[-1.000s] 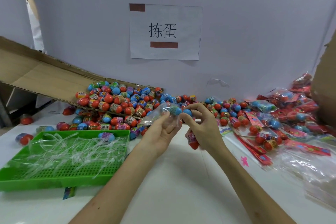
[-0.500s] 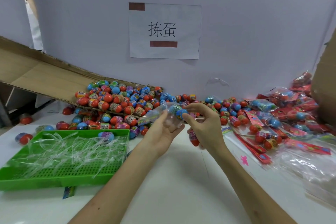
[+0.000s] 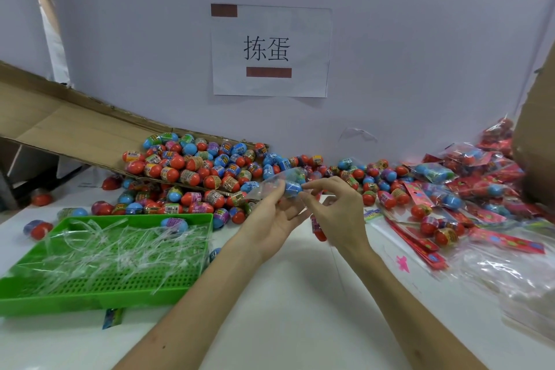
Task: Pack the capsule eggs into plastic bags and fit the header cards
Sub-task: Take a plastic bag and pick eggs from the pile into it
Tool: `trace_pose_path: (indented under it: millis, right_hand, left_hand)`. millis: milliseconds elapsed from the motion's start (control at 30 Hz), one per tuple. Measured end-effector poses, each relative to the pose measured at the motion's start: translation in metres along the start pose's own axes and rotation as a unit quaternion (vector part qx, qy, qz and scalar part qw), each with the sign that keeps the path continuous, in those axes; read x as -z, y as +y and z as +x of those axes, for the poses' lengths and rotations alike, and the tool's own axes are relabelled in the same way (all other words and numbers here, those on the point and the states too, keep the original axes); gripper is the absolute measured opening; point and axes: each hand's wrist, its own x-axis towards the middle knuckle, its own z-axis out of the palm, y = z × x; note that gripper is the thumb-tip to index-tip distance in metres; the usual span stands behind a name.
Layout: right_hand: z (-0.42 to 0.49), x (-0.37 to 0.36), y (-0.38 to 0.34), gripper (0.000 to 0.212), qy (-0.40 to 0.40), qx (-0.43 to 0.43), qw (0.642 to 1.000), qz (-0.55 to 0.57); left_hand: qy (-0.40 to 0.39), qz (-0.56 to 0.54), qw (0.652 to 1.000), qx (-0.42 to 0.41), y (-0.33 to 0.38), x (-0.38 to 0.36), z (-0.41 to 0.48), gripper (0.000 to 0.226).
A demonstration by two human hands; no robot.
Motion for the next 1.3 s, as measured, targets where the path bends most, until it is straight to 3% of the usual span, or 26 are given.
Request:
trace_pose_path:
  millis: [200,367,467,567,667,833,1067,1167,1300]
  right_hand:
    - [-0.001,0.001,-0.001,0.008,-0.042,-0.002,0.999,-0.001]
    - [0.007,0.010,-0.004,0.011,0.086,-0.102,0.987,0.089]
    - [0.011,0.015,-0.001,0.010,0.112,-0.137,0.979,0.103]
    - [0.010,0.013,-0.001,0.013,0.117,-0.136,0.979,0.095]
    - [0.006,0.011,-0.005,0.010,0.127,-0.078,0.988,0.049]
    - [0.000,0.005,-0.009,0.005,0.067,-0.017,0.997,0.041]
    - [-0.001,0.004,-0.008,0.017,-0.067,-0.017,0.992,0.104]
    - [0.001,0.008,-0.011,0.019,-0.011,0.004,0.996,0.094]
    - [0.005,0.015,-0.011,0.018,0.068,-0.040,0.988,0.131]
  left_hand:
    - [0.000,0.011,1.000,0.002,-0.003,-0.002,-0.003,0.029]
    - [0.030,-0.015,0.999,0.015,-0.001,-0.001,-0.001,0.031]
    - [0.025,-0.012,0.999,0.028,-0.002,-0.003,-0.003,0.035]
    - [0.011,0.002,0.999,0.049,-0.006,-0.006,-0.004,0.039]
    - [-0.006,0.000,0.998,0.060,-0.009,-0.007,-0.005,0.040]
    - [-0.022,-0.005,0.999,0.043,-0.010,-0.004,-0.005,0.035]
    - [-0.006,0.005,1.000,0.023,-0.009,-0.001,-0.004,0.031]
    - [0.012,-0.005,1.000,0.022,-0.009,-0.001,-0.003,0.028]
    - [0.024,-0.022,0.999,0.032,-0.007,-0.002,-0.004,0.020]
